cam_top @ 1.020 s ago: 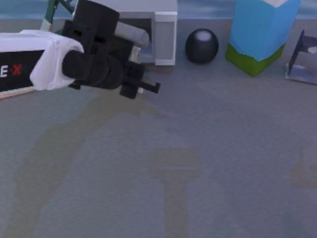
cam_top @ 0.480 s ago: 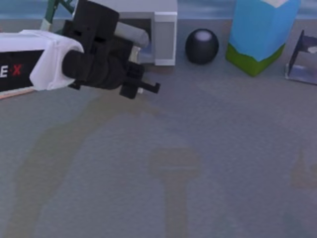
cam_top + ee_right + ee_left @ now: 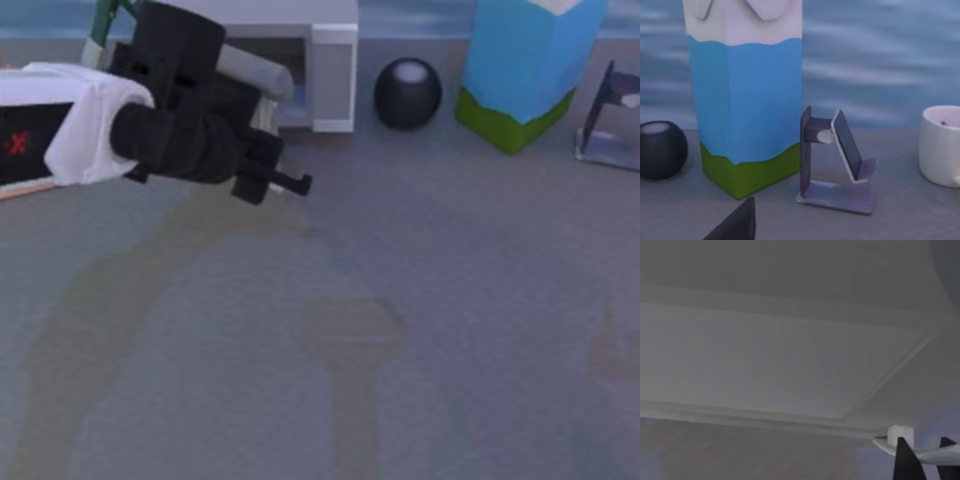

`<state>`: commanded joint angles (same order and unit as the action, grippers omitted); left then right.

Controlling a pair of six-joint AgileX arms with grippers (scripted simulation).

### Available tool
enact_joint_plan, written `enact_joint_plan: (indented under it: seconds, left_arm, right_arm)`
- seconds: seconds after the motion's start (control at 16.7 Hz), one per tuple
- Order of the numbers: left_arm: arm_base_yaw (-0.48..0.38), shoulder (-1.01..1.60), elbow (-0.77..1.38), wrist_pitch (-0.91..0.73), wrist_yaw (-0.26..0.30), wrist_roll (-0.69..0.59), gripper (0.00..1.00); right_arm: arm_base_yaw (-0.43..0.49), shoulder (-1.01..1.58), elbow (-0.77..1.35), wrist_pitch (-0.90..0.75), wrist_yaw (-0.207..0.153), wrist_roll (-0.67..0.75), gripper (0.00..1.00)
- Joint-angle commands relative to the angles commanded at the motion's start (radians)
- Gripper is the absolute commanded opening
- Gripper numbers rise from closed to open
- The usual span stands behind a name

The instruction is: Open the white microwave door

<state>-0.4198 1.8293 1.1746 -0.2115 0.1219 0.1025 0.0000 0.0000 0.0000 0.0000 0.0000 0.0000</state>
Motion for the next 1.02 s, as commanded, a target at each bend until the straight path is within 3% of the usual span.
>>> enact_joint_plan:
  seconds: [1.02]
  left_arm:
    - [0.0,0.0,0.0,0.0,0.0,0.0,0.0]
  right_arm:
    - [0.0,0.0,0.0,0.0,0.0,0.0,1.0]
